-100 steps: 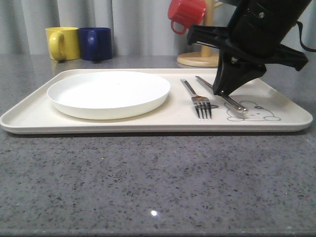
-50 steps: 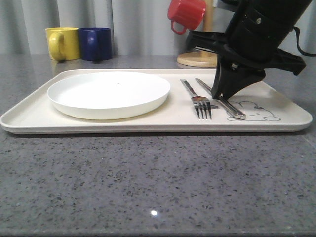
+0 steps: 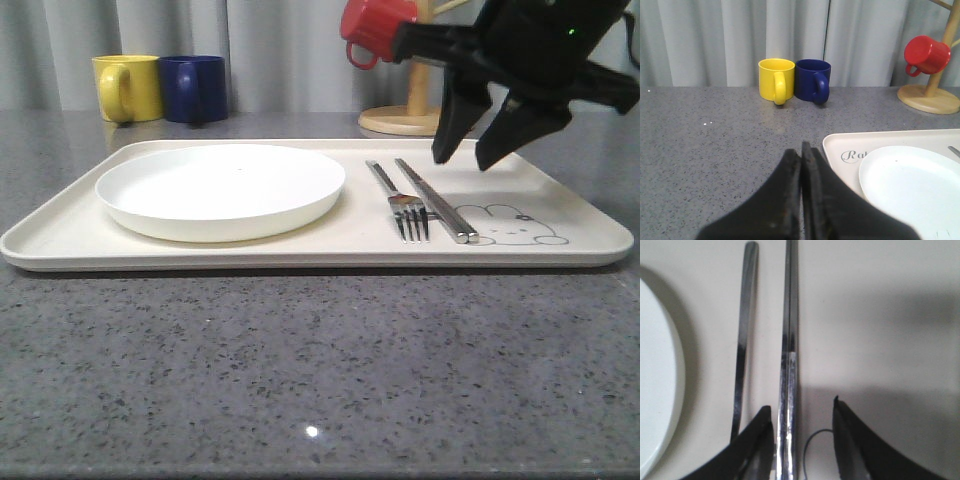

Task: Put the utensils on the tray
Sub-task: 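Release the chopsticks beside the fork and lift the right gripper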

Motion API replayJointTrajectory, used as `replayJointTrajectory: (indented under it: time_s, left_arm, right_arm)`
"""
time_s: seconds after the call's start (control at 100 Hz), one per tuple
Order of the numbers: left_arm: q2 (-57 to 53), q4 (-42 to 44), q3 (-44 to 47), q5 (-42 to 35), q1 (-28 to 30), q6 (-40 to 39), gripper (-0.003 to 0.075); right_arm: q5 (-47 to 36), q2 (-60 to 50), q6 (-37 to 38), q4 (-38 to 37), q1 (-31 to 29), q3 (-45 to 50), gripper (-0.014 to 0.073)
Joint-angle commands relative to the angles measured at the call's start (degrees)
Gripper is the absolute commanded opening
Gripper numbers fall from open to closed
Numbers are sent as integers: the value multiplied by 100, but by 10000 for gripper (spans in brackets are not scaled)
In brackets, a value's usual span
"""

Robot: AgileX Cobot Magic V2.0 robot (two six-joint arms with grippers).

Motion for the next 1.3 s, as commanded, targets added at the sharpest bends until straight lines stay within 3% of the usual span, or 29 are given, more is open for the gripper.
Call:
replayJointTrajectory:
  time_s: [0.0, 0.32, 0.67, 1.29]
  left_arm:
    - [24, -73, -164, -456, -14, -18, -19]
    - [24, -73, -164, -456, -14, -18, -19]
    - [24, -73, -164, -456, -14, -18, -19]
    - [24, -73, -164, -456, -14, -18, -19]
  right_arm:
    - [-107, -525, -19, -266, -167, -149, 310]
    - [933, -1107, -170, -1265, -1662, -149, 310]
    - [1270, -1008, -944, -1263, -2972, -149, 310]
    - [802, -19, -1534, -986, -3112, -205, 310]
